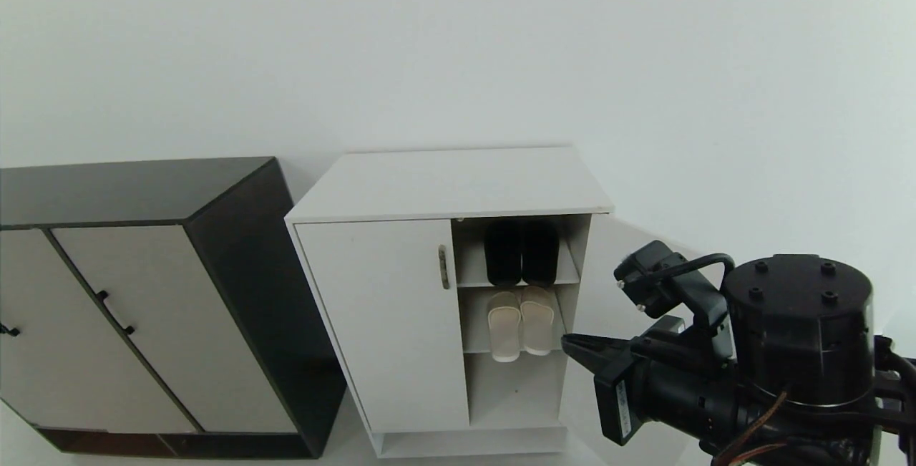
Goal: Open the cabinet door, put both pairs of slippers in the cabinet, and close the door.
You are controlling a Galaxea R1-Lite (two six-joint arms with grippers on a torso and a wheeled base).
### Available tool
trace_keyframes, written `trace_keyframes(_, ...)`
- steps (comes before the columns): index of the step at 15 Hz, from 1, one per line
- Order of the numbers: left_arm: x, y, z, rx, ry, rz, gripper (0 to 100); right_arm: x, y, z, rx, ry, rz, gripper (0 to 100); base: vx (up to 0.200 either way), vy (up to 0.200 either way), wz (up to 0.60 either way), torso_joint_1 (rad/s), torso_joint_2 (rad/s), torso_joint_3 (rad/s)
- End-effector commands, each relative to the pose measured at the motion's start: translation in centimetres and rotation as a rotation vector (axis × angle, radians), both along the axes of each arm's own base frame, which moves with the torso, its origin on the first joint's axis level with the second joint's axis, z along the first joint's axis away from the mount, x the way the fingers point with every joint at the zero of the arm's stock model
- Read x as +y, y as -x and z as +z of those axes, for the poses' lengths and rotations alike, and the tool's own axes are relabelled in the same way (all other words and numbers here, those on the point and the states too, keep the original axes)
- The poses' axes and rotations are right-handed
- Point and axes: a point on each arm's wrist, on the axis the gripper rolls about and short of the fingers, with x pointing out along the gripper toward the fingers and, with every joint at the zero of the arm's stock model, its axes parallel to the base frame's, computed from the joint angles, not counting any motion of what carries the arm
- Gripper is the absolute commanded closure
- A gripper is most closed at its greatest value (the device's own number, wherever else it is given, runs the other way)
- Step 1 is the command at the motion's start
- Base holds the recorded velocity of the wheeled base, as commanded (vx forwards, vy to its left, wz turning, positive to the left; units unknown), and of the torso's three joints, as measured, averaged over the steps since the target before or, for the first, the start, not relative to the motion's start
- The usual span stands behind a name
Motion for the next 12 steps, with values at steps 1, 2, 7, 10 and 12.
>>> trace_keyframes(1,0.00,0.00,0.00,-0.001,0.002,0.000,100,0.04,-0.03,-0.07,0.002,0.002,0.000,100,0.000,0.000,0.00,0.286,-0.56,-0.271)
trace_keyframes(2,0.00,-0.01,0.01,0.001,0.000,0.000,100,0.01,-0.01,-0.16,0.004,0.005,0.000,100,0.000,0.000,0.00,0.286,-0.56,-0.281)
trace_keyframes(7,0.00,0.00,-0.01,0.001,0.000,0.000,100,0.00,0.00,-0.18,0.005,0.003,0.001,100,0.000,0.000,0.00,0.297,-0.59,-0.295)
trace_keyframes(10,0.00,0.00,0.00,-0.001,0.002,0.000,100,-0.01,0.01,-0.30,0.007,0.008,0.002,100,0.000,0.000,0.00,0.149,-0.30,-0.144)
trace_keyframes(12,0.00,0.00,0.00,-0.001,0.002,0.000,100,-0.01,0.01,-0.30,0.008,0.007,0.003,100,-0.100,0.000,0.00,0.013,-0.01,-0.011)
